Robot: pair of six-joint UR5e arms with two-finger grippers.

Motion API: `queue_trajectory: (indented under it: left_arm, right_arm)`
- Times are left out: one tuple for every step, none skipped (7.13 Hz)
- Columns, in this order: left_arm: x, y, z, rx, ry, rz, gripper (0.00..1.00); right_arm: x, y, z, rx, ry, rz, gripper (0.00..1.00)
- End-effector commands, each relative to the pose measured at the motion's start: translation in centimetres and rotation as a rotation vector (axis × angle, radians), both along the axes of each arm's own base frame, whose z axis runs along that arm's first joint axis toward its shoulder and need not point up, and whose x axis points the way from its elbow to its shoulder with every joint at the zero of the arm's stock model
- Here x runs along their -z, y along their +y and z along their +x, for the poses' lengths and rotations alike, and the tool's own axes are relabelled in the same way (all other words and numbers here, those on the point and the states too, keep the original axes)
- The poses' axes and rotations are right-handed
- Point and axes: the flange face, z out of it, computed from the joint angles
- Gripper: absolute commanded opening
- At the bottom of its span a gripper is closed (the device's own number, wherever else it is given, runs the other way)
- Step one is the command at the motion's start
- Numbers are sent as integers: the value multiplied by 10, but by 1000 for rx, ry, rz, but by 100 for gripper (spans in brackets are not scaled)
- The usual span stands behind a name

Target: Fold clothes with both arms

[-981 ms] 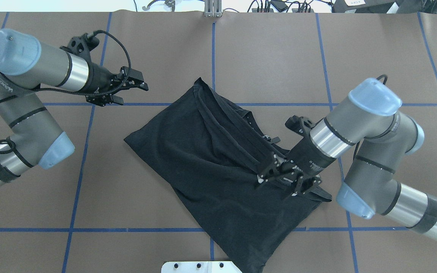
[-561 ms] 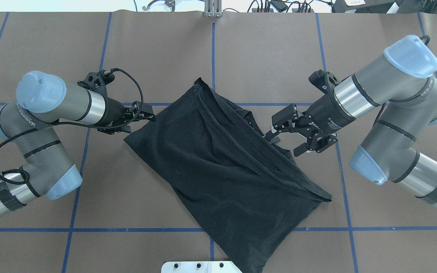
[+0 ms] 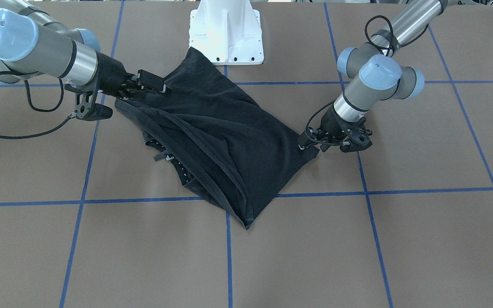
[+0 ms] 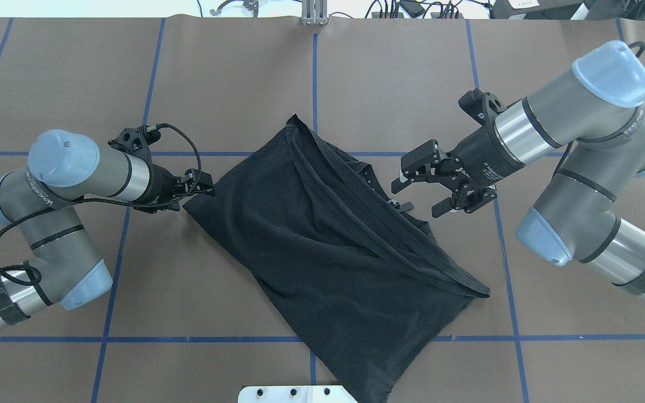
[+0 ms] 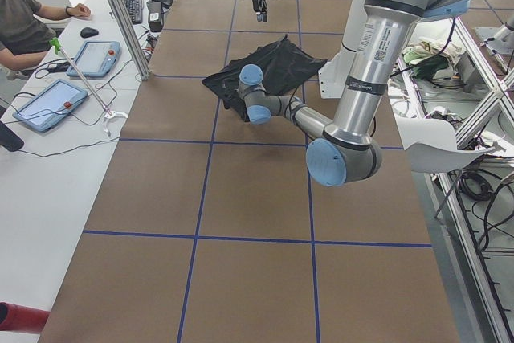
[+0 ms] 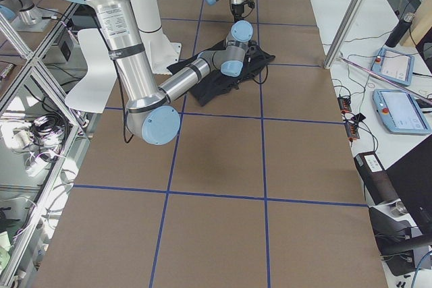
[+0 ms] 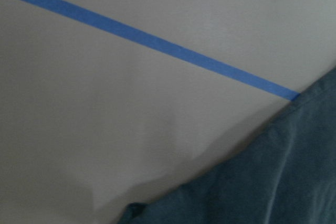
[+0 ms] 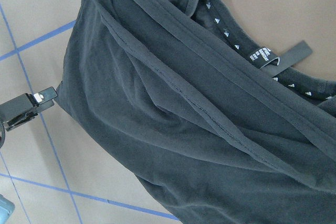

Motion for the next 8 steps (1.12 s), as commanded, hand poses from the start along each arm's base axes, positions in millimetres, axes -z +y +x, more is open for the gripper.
queue_trajectory:
  left_arm:
    - [0,11,12,-21,1,-3,93]
    - [4,13,15,-26,6,-1,88]
    - [5,19,21,-39,7,1,80]
    - [7,20,24,-44,9,3,67]
    - [10,20,24,-47,15,11,37]
    - [14,21,22,-47,21,15,0]
    - [17,20,20,-44,26,6,0]
    - [15,15,10,-32,26,5,0]
  right_arm:
    - [0,0,1,-2,0,0,100]
    - [-1,-2,5,-5,-1,-1,100]
    - [0,-3,7,-5,-3,-1,100]
    - [0,-4,9,-6,-3,-1,100]
    - [0,-4,9,-7,-4,0,100]
    - [-1,-4,9,-7,-3,-1,100]
    - [-1,-5,9,-7,-1,-4,100]
    - [-2,-5,9,-10,0,-3,100]
